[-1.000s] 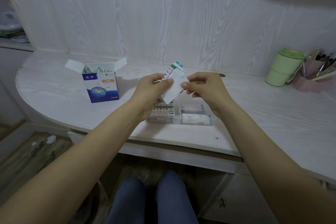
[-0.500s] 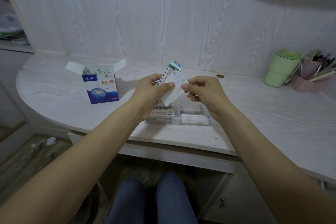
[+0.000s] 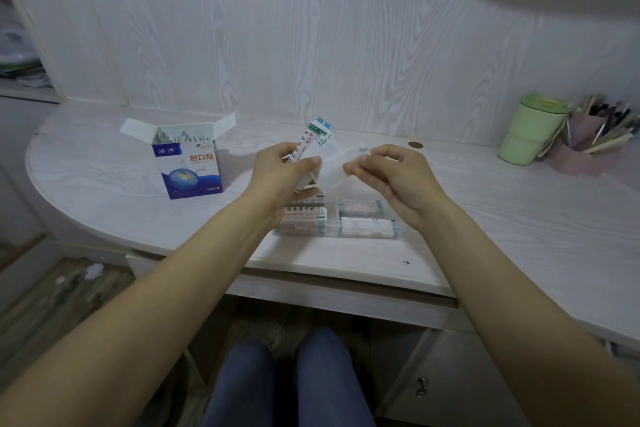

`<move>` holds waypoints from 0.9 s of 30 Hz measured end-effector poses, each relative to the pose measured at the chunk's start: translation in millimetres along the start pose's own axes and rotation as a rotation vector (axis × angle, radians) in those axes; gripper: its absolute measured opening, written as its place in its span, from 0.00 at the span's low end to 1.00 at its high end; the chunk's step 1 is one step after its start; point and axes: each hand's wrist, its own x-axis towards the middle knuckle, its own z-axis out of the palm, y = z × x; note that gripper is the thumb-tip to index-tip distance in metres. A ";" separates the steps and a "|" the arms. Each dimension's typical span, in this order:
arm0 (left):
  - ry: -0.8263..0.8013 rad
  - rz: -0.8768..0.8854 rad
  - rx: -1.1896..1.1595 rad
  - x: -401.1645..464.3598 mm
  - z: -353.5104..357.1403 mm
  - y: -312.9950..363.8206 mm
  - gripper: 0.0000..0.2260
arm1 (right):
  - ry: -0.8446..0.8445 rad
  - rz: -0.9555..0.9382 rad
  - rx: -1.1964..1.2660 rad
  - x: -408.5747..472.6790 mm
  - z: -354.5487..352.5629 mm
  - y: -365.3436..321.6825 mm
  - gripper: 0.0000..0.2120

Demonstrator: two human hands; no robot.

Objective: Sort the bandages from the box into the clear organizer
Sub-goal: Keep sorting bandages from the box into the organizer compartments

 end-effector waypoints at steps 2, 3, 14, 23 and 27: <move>0.019 -0.013 0.010 0.2 0.7 -0.4 0.06 | -0.013 0.016 0.027 2.3 -0.3 -0.2 0.03; 0.024 -0.017 0.007 0.1 1.4 -0.3 0.05 | -0.012 0.028 0.041 2.9 -0.3 -0.4 0.05; 0.008 0.055 -0.104 -1.5 4.4 1.0 0.06 | -0.033 -0.005 -0.436 4.7 -5.8 -0.4 0.12; 0.009 0.092 -0.033 7.5 9.5 -0.5 0.06 | -0.015 -0.025 -0.626 13.3 -22.0 -1.8 0.09; -0.003 0.090 -0.013 14.1 12.4 -0.8 0.06 | 0.029 -0.079 -0.724 25.6 -30.0 -0.8 0.10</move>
